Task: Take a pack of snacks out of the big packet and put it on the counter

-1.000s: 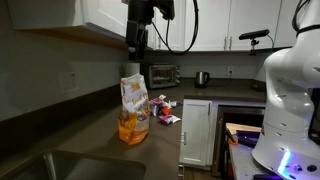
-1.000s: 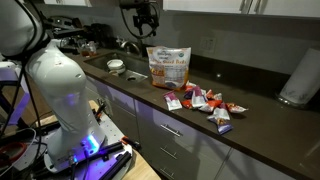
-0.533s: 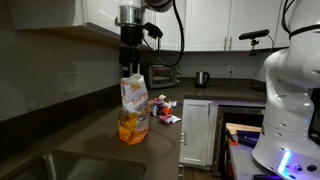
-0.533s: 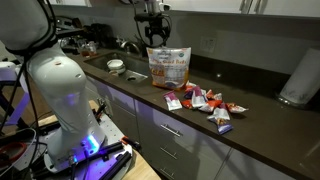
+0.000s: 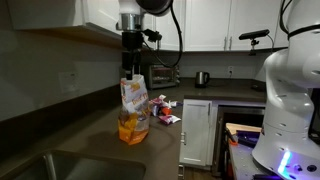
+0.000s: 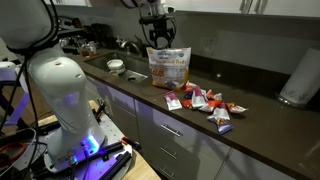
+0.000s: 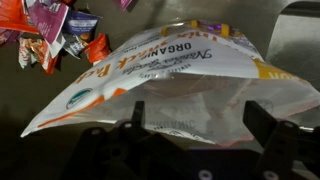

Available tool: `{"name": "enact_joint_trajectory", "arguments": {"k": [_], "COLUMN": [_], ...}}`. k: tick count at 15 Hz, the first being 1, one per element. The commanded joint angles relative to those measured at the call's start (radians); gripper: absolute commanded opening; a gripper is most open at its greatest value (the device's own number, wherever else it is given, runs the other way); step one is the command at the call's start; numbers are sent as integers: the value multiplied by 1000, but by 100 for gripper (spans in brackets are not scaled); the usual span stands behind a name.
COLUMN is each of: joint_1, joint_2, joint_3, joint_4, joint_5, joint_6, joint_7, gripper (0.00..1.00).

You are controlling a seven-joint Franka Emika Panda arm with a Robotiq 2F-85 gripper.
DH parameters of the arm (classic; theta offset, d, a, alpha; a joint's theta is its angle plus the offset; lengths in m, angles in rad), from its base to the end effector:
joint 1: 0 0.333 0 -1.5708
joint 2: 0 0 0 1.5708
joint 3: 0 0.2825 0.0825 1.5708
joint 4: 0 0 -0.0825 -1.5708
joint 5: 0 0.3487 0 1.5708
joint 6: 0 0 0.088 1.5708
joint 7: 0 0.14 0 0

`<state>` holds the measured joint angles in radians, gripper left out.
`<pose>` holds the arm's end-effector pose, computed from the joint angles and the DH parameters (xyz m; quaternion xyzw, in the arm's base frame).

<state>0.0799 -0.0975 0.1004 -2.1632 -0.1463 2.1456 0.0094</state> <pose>0.4936 0.0800 0.3972 0.9894 0.1221 0.0456 0.0637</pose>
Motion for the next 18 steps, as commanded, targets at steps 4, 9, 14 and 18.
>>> {"name": "enact_joint_trajectory", "arguments": {"k": [4, 9, 14, 18], "joint_1": [-1, 2, 8, 12], "joint_2": [96, 189, 199, 177], "joint_3": [-6, -15, -18, -13], "joint_4": [2, 29, 10, -22], "joint_5": [-33, -91, -119, -113], "joint_6": [25, 44, 41, 48], "joint_7": [20, 17, -15, -30], "gripper": [100, 100, 100, 100]}}
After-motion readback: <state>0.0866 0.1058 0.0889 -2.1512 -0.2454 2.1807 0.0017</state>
